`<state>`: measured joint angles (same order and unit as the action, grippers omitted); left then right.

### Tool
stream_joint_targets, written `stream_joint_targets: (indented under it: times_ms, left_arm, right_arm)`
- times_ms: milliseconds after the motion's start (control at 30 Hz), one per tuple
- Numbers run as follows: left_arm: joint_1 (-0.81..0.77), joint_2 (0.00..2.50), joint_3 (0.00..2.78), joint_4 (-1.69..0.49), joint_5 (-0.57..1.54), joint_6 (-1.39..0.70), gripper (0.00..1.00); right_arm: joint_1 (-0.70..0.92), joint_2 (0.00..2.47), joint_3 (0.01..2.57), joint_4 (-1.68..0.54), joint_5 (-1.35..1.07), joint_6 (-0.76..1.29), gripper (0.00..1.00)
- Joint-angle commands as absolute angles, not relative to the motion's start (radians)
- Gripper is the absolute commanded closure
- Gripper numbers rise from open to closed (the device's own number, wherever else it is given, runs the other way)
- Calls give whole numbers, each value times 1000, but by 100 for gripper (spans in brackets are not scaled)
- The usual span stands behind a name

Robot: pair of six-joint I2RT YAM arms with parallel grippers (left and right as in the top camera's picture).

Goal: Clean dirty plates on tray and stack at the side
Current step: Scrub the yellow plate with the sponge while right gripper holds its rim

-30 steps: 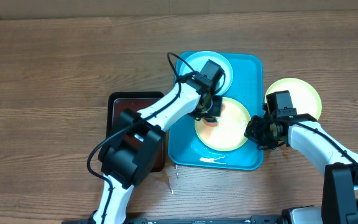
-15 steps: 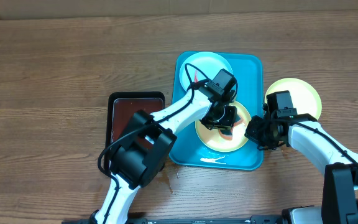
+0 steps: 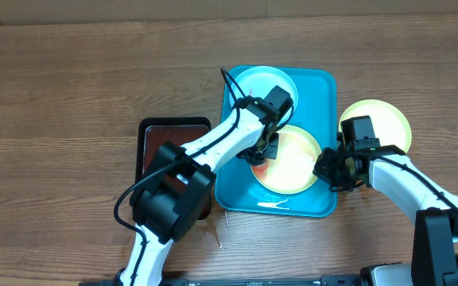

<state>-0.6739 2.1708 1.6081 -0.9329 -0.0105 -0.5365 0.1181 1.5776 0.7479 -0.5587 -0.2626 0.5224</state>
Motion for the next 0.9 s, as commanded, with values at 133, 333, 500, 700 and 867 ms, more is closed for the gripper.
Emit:
stream_joint_targets:
  times_ms: [133,333,500,700,867]
  left_arm:
    - [-641,2223,1586,-959,-216,-557,96]
    - [-642,2223,1586,-859,23,-535,96]
    - [-649,2223,1586,-719,305,-534,96]
    - [-693,2229,1585,-653,314,-527,95]
    - [-722,2254,1585,-654,323,-527,95]
  right_arm:
    - [115,1581,761,-555,-241,528,96]
    - [115,1581,760,-559,-237,524,96]
    - [116,1581,760,-559,-237,524,96]
    - [117,1581,760,-559,-237,524,96]
    - [117,1581,760,-562,-237,523,96]
